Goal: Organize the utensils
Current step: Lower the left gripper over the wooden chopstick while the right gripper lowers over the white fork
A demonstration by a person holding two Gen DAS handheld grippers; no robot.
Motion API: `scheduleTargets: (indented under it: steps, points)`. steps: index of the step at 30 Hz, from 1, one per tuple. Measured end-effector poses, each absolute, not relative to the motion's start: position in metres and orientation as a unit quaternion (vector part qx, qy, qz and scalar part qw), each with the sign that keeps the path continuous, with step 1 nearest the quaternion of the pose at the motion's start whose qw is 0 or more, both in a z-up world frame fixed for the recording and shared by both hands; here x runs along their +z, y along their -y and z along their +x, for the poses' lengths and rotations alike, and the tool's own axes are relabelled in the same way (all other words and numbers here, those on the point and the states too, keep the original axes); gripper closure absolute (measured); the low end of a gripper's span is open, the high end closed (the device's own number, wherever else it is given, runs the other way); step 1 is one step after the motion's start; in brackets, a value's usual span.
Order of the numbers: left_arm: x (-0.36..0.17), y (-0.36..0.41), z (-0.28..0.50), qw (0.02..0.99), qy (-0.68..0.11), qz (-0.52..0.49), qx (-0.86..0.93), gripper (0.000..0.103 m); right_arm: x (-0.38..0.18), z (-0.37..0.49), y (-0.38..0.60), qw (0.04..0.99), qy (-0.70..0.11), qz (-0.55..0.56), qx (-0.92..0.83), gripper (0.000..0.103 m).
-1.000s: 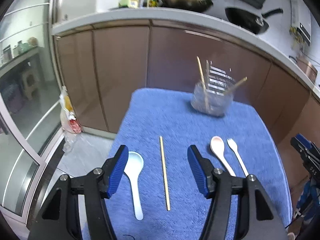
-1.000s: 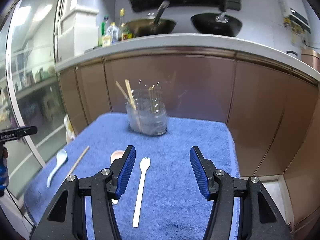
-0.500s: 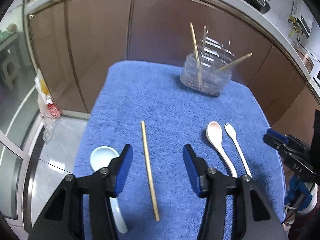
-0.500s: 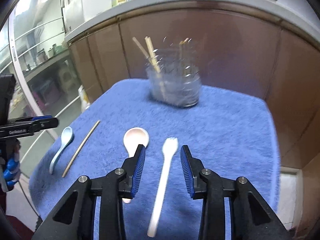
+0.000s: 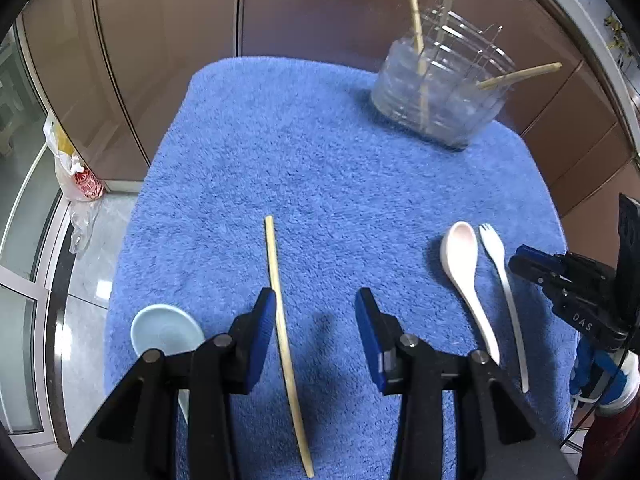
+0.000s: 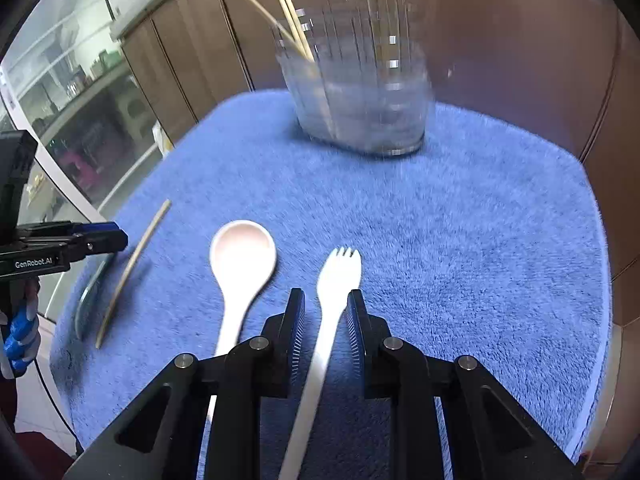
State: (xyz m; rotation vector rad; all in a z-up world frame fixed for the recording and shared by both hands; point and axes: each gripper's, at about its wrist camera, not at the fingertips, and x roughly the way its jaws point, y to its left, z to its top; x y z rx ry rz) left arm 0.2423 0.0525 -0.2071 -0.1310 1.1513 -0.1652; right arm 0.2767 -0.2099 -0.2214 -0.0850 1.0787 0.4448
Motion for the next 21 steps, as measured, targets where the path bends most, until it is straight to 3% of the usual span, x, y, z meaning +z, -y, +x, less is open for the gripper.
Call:
scheduleTargets:
  steps: [15,17,21]
  points:
    - [-0.234,-0.06,0.272,0.782,-0.616,-0.066,-0.074,0.065,-0.244,0.319,0.188,0.764,-0.605,-0.092,0.206,0.073]
    - [-0.239,-0.062,0.274,0.773,-0.626,-0.072,-0.075,0.07,-0.245,0.32,0.182,0.759,-0.609,-0.102,0.206,0.071]
    - [-0.241,-0.064,0.276,0.768,-0.631,-0.08,-0.075,0.07,-0.244,0.331,0.176,0.75,-0.62,-0.088,0.213,0.071]
